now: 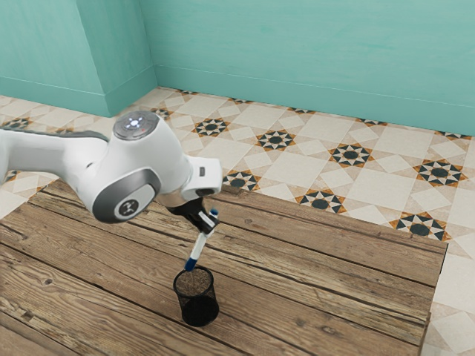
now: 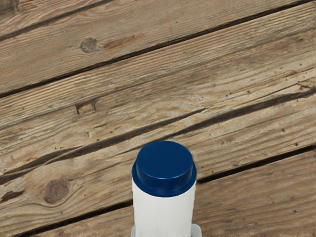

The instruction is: Put the marker into the pen holder.

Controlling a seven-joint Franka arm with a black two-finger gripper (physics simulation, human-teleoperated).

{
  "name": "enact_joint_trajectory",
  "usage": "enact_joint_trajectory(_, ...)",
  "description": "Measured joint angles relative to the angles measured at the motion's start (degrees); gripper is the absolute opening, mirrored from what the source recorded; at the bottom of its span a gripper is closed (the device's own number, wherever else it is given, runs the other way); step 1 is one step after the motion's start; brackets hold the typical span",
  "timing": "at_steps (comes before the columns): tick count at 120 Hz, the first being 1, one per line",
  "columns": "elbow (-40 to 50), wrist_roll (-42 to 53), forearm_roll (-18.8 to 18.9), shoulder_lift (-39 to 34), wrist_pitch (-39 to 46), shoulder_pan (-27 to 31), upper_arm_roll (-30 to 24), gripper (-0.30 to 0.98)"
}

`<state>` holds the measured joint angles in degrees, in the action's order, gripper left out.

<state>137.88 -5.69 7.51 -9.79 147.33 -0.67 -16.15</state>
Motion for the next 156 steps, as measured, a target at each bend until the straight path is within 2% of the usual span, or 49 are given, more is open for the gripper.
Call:
enact_joint_trajectory(50,4.1,-8.7,0.1,-3.4,0.5,-0.1,-4.2,-0.10)
enact_joint_trajectory(71,4.3,-10.3,-1.0,-5.3,-1.4,0.1,-5.2,0.28)
enact_joint_trajectory(84,3.5,-10.9,-1.3,-7.4,-3.3,0.3,-5.1,0.44)
enact_joint_trajectory(96,-4.8,-11.3,-1.6,-7.1,-6.0,1.7,-0.3,0.53)
enact_joint_trajectory(113,-34.6,-11.6,-1.9,-0.1,-24.5,1.0,7.6,0.61)
enact_joint_trajectory(119,-40.9,-11.3,-1.8,1.2,-31.2,-0.9,11.7,0.62)
enact_joint_trajectory(125,-43.5,-10.9,-1.7,1.9,-36.4,-3.1,16.2,0.64)
enact_joint_trajectory(133,-45.5,-10.4,-1.6,2.1,-41.5,-4.2,18.4,0.65)
enact_joint_trajectory(146,-46.0,-9.7,-1.1,2.2,-46.8,-4.6,19.0,0.67)
enact_joint_trajectory(156,-45.2,-9.4,-1.0,1.8,-49.4,-0.8,16.6,0.67)
